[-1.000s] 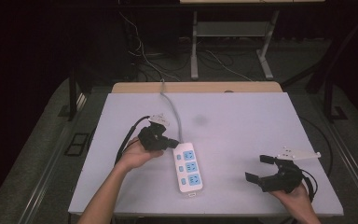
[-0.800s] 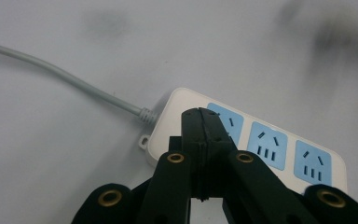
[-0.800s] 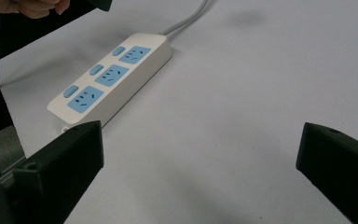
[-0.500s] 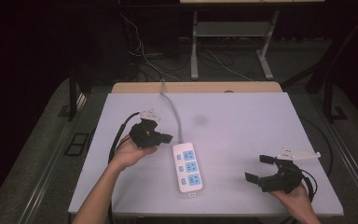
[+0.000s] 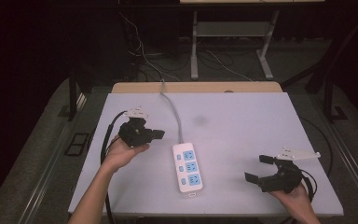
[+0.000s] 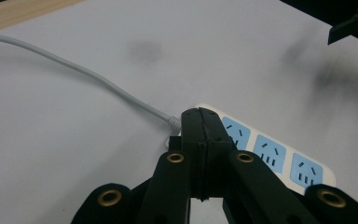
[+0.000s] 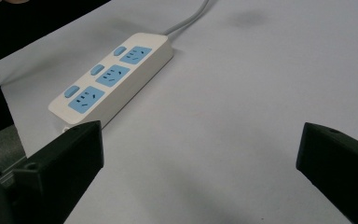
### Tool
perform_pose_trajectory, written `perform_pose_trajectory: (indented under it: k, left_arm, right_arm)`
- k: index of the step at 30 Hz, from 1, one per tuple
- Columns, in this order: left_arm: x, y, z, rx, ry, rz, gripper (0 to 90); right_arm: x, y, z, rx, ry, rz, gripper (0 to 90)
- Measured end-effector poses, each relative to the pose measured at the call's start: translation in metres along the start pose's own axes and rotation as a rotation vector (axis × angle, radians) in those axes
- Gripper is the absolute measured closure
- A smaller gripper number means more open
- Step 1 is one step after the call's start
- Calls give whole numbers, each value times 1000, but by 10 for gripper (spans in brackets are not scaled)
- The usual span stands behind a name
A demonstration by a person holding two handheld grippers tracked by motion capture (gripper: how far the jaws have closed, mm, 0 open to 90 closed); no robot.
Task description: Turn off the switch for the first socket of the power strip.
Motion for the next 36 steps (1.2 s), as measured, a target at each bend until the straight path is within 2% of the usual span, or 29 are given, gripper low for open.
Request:
perform_pose_trajectory:
  k: [8,15,18,19,21,23,27,33,36]
  left_arm:
    - [11,-17,-3,-37,-33,44,871]
    - [21,-30,-2,-43,-66,93,849]
    - [25,-33,0,-53,-75,104,735]
    - [26,-35,0,-53,-89,113,681]
    - [28,-37,1,-59,-92,133,574]
    - [31,-39,2,-66,-106,145,429]
    - [38,-40,5,-64,-114,159,196]
    - [52,-40,10,-64,-134,189,7]
    - [59,-38,15,-62,-127,197,0]
  right_arm:
    - [0,0,-1,-3,-3,-1,5]
    - [-1,1,-2,-6,-6,-2,5]
    - [-1,1,-2,-6,-5,-2,5]
    - [-1,1,-2,-6,-5,-2,5]
    - [-1,1,-2,-7,-5,-2,5]
    - [-1,1,-2,-7,-5,-2,5]
    - [0,1,-3,-7,-6,-5,5]
    - [0,2,-3,-8,-8,-7,5]
    - [0,2,-4,-9,-7,-9,5]
Point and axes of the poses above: each handheld gripper's, and its own axes: y roughly forward along the jaws, x roughly out of its underside, z roughly to its right, the point moved 8 cm from there along y, roughly forward along the jaws, and after that the axes turned 3 degrees about x, right-handed, at the moved point
